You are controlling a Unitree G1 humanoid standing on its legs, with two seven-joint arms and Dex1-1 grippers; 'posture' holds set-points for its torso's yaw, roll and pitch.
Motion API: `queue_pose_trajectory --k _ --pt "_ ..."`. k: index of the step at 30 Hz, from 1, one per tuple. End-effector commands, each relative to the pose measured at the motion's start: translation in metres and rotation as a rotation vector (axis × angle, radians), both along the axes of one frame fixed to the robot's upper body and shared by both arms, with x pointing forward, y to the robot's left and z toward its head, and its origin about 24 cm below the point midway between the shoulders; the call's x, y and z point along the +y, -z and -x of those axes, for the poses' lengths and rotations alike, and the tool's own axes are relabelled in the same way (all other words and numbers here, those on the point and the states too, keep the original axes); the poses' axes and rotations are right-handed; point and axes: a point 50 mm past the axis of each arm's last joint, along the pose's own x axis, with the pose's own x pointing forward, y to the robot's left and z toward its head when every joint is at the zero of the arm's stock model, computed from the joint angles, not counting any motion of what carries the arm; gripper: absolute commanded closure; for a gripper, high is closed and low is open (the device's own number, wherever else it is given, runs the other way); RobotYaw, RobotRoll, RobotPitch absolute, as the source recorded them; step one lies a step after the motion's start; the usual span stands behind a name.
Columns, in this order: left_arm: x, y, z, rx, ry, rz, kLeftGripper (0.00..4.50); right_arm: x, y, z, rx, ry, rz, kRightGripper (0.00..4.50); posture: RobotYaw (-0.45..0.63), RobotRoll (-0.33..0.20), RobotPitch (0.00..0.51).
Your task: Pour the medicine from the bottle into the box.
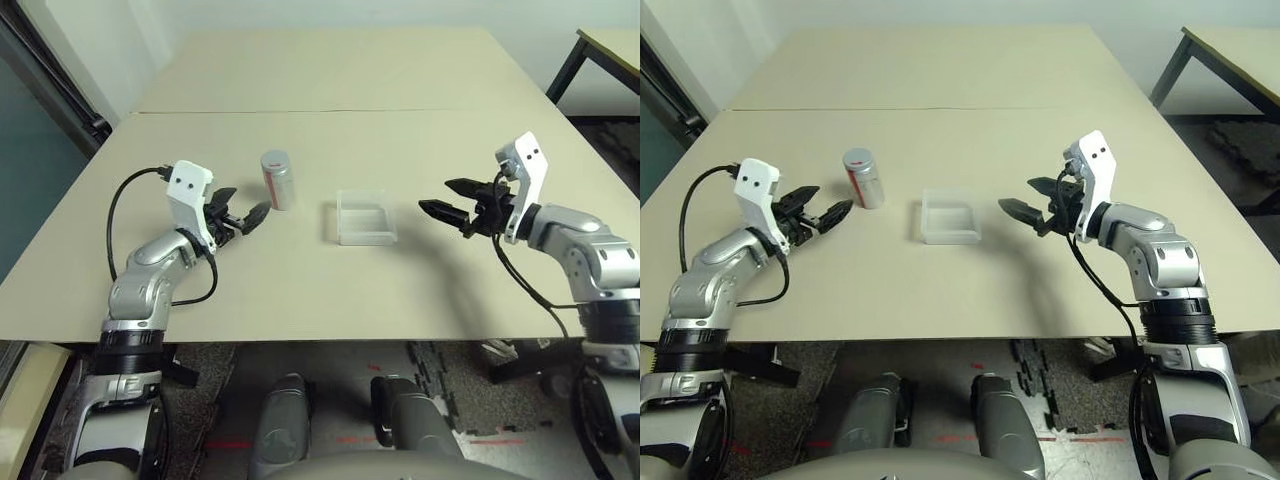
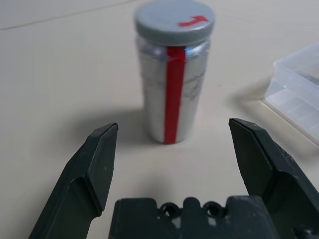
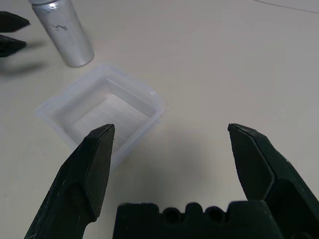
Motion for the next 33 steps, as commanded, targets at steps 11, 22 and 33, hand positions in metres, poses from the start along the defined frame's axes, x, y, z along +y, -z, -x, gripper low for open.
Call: queue_pose_trajectory --k 11,22,33 --pt "-0.005 0.004 -0.016 -0.014 0.025 -0.028 0.03 0.007 0.002 0.002 -0.008 -0.008 -0.003 0.00 0.04 0.000 0.113" --pt "-0.014 0.010 -0.033 -0.026 0.034 -0.035 0.03 0.011 -0.003 -0.001 -0.043 0.003 -0.018 0.00 0.03 0.000 0.113" --pt "-0.024 0.016 -0.048 -0.030 0.033 -0.036 0.03 0.017 -0.004 -0.003 -0.061 0.003 -0.035 0.00 0.03 0.000 0.112"
